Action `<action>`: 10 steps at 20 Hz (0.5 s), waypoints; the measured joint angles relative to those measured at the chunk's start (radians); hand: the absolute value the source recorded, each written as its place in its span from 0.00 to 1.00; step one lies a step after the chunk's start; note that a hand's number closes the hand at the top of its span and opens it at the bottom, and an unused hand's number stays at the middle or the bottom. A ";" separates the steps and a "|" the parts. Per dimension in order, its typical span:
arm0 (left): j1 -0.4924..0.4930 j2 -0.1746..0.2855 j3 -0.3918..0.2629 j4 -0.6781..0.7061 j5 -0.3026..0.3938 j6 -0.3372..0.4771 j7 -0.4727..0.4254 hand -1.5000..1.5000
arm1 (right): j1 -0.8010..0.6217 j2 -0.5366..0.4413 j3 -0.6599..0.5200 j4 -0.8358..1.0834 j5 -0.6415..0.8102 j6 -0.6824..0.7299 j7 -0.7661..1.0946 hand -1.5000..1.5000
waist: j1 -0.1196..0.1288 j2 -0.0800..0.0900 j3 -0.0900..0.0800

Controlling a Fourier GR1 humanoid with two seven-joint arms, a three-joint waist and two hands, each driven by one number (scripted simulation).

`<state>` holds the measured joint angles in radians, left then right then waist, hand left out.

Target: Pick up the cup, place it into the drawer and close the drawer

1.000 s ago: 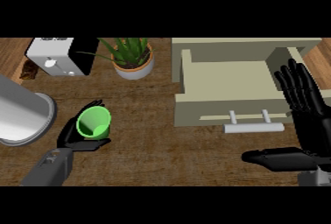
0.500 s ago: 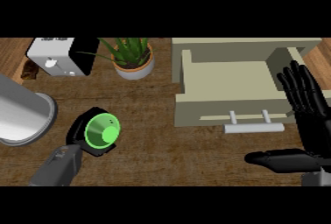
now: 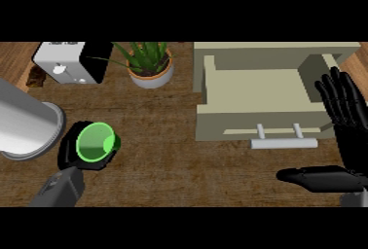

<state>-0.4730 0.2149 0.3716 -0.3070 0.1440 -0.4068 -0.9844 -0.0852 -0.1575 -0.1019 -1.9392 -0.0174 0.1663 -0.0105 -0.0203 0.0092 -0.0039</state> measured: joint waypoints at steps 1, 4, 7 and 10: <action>-0.004 0.002 0.006 -0.009 0.006 0.007 -0.003 1.00 | 0.008 -0.003 -0.006 -0.001 -0.005 0.004 -0.004 0.00 | 0.000 -0.001 0.000; -0.014 -0.006 0.011 -0.040 0.019 0.021 -0.007 1.00 | 0.003 -0.007 -0.018 0.012 -0.012 0.007 -0.005 0.00 | 0.005 -0.003 0.001; -0.035 -0.020 0.004 -0.086 0.023 0.034 -0.008 1.00 | 0.019 -0.012 -0.030 0.018 -0.014 0.013 -0.022 0.00 | 0.007 -0.005 0.002; -0.051 -0.045 -0.030 -0.156 0.014 0.042 0.017 1.00 | 0.020 -0.010 -0.033 0.012 -0.014 0.009 -0.013 0.00 | 0.015 -0.009 0.003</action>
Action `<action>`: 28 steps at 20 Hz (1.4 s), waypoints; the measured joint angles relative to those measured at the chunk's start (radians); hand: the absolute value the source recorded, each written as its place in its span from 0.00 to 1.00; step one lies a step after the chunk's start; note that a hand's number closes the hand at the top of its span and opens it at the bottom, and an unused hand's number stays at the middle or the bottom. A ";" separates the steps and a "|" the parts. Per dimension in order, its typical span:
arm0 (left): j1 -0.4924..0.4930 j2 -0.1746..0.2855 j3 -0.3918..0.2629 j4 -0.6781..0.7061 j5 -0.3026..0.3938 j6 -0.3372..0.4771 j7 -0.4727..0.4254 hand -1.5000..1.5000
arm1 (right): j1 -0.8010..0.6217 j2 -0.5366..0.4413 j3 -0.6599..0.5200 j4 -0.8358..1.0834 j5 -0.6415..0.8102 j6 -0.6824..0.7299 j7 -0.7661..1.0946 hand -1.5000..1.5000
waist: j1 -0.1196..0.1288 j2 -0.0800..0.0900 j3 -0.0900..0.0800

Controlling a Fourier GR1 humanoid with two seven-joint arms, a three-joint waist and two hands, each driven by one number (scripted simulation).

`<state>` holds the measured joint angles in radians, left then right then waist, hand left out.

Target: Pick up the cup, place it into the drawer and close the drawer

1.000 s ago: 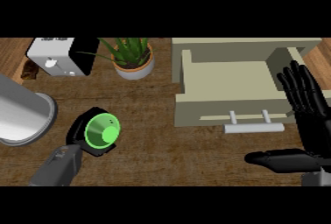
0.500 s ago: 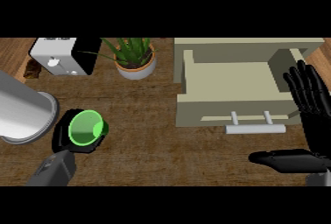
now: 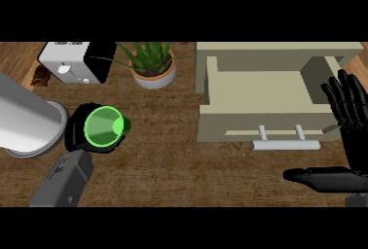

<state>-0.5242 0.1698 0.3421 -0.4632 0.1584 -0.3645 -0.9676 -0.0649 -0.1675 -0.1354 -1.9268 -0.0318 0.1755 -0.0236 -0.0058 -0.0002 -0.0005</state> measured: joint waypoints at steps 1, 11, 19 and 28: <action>-0.012 -0.013 -0.009 -0.028 0.001 0.005 0.014 1.00 | -0.010 0.000 -0.001 0.006 0.004 -0.006 0.005 0.00 | 0.003 -0.001 0.000; -0.090 -0.107 -0.126 -0.405 -0.006 0.139 0.245 1.00 | 0.023 -0.011 -0.031 -0.004 -0.014 0.013 -0.007 0.00 | 0.014 -0.007 0.002; -0.227 -0.160 -0.251 -0.587 -0.014 0.309 0.504 1.00 | 0.018 -0.003 -0.028 -0.011 -0.019 0.013 0.009 0.00 | 0.005 -0.004 0.001; -0.460 -0.168 -0.365 -0.475 0.024 0.507 0.630 1.00 | 0.001 -0.014 -0.043 0.015 -0.025 0.030 -0.009 0.00 | -0.012 0.002 0.001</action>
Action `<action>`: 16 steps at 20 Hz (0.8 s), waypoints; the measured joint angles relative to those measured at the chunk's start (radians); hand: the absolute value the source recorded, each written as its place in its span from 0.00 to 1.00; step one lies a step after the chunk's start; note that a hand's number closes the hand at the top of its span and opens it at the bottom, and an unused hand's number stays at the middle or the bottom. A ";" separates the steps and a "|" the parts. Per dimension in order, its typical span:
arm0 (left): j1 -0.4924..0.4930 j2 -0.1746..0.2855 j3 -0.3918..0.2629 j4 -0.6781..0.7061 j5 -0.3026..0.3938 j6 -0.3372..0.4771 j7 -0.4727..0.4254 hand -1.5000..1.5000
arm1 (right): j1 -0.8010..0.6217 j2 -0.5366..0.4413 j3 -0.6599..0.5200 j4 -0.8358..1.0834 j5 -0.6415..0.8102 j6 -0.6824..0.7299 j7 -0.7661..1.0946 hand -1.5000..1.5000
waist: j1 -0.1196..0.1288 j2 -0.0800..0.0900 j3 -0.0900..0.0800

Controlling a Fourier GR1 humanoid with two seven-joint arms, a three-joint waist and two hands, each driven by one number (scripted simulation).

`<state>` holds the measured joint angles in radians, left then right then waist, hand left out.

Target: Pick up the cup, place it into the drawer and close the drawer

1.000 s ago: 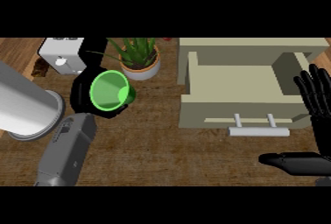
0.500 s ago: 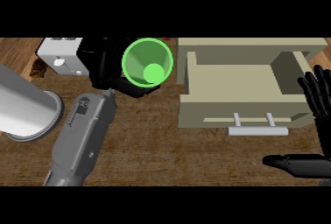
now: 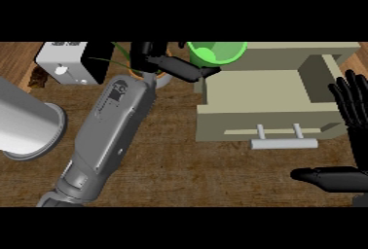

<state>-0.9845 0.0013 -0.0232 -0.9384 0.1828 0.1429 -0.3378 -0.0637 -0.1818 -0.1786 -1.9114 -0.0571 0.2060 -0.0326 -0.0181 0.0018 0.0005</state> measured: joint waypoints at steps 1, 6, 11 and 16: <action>-0.026 0.000 -0.009 0.026 0.016 0.014 0.008 1.00 | -0.004 -0.002 -0.002 0.006 0.000 0.002 -0.005 0.00 | -0.002 0.000 0.000; -0.151 -0.001 -0.047 0.170 0.088 0.078 0.037 1.00 | -0.022 -0.013 -0.017 -0.004 -0.027 0.011 0.020 0.00 | -0.012 0.003 0.000; -0.225 -0.001 -0.132 0.301 0.185 0.139 0.007 1.00 | -0.023 -0.007 -0.002 0.011 -0.007 0.015 -0.003 0.00 | -0.028 0.006 0.000; -0.266 -0.001 -0.217 0.389 0.260 0.164 -0.008 1.00 | -0.015 -0.005 -0.004 0.029 -0.002 0.021 -0.028 0.00 | -0.031 0.007 0.000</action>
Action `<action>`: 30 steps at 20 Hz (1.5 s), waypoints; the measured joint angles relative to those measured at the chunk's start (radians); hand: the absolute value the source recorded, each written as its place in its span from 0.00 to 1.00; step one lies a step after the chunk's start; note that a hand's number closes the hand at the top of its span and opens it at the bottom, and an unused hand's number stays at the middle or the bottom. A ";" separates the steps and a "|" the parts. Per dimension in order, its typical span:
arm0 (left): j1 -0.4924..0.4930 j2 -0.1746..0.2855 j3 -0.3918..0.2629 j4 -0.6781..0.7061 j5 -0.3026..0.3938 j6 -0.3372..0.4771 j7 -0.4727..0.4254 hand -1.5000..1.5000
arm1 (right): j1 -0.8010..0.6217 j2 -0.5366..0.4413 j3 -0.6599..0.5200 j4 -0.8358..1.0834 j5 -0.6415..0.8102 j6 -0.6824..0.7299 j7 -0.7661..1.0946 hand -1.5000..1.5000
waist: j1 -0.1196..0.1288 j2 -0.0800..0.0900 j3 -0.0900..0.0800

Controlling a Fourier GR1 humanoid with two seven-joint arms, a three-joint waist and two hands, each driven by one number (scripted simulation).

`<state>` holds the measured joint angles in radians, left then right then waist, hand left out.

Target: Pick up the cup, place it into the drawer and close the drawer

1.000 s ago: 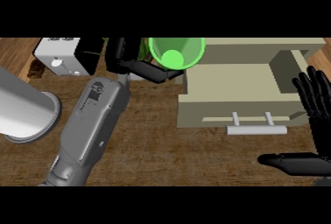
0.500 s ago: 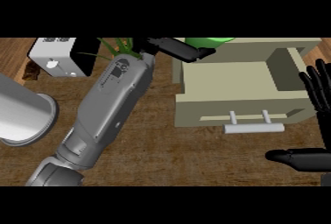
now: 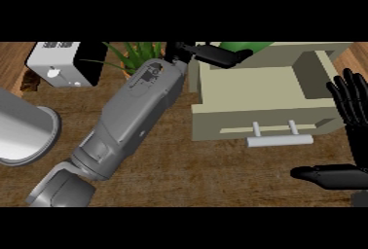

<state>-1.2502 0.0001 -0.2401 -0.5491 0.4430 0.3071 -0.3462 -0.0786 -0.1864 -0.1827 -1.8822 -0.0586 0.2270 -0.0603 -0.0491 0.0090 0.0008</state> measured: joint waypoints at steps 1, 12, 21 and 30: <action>0.004 0.000 -0.029 0.007 0.020 0.008 -0.009 1.00 | -0.007 0.003 0.004 0.006 0.006 -0.003 -0.002 0.00 | -0.002 0.000 0.000; -0.009 0.000 -0.256 0.123 0.103 0.075 0.016 0.00 | -0.038 0.000 0.012 0.010 0.000 0.004 0.015 0.00 | -0.027 0.007 0.000; 0.011 0.000 -0.422 0.107 0.130 0.164 0.059 0.00 | -0.056 -0.010 0.006 0.018 -0.022 0.023 0.011 0.00 | -0.042 0.010 0.001; 0.009 0.000 -0.412 0.019 0.209 0.214 -0.031 0.00 | -0.027 -0.017 -0.003 -0.020 -0.182 0.121 0.040 1.00 | -0.017 0.002 0.000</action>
<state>-1.2412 -0.0001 -0.6518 -0.5304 0.6519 0.5213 -0.3773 -0.1060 -0.2030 -0.1855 -1.9024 -0.2403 0.3478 -0.0202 -0.0657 0.0110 0.0007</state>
